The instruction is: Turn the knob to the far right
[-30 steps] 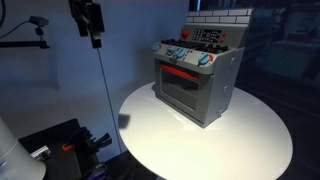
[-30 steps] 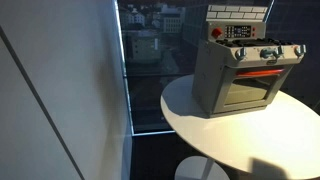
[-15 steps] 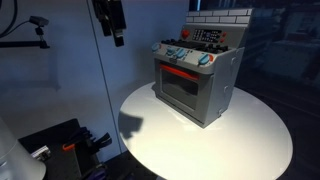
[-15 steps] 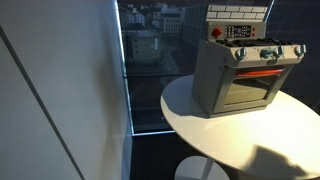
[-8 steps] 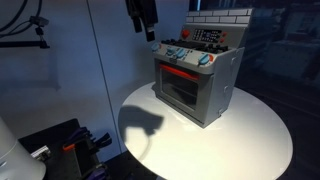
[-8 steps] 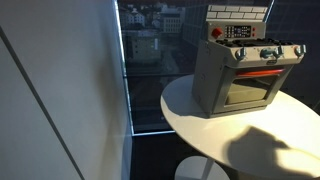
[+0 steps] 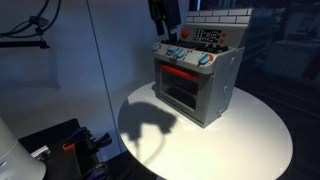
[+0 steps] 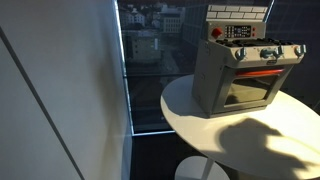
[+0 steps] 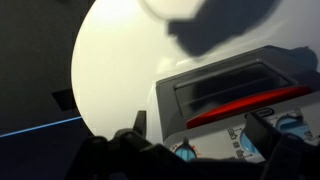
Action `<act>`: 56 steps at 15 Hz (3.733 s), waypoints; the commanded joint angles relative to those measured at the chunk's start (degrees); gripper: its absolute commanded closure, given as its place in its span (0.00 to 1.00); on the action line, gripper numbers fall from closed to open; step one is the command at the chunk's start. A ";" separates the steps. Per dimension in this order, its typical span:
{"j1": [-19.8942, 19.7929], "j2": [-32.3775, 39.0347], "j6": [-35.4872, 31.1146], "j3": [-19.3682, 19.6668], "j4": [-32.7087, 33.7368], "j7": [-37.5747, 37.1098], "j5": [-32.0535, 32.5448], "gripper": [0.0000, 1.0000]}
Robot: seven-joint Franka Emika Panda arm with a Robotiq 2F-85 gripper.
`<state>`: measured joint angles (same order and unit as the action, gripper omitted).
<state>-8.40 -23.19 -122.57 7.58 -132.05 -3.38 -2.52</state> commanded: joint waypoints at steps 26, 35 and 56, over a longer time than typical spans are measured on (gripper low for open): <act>2.21 14.11 -27.47 1.03 -0.49 0.23 -11.95 0.00; 3.48 15.88 -32.20 1.48 0.17 3.64 -15.52 0.00; 4.43 22.50 -35.99 1.33 5.40 17.02 -32.06 0.02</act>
<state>-4.11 -1.93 -158.63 8.76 -128.68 11.30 -32.29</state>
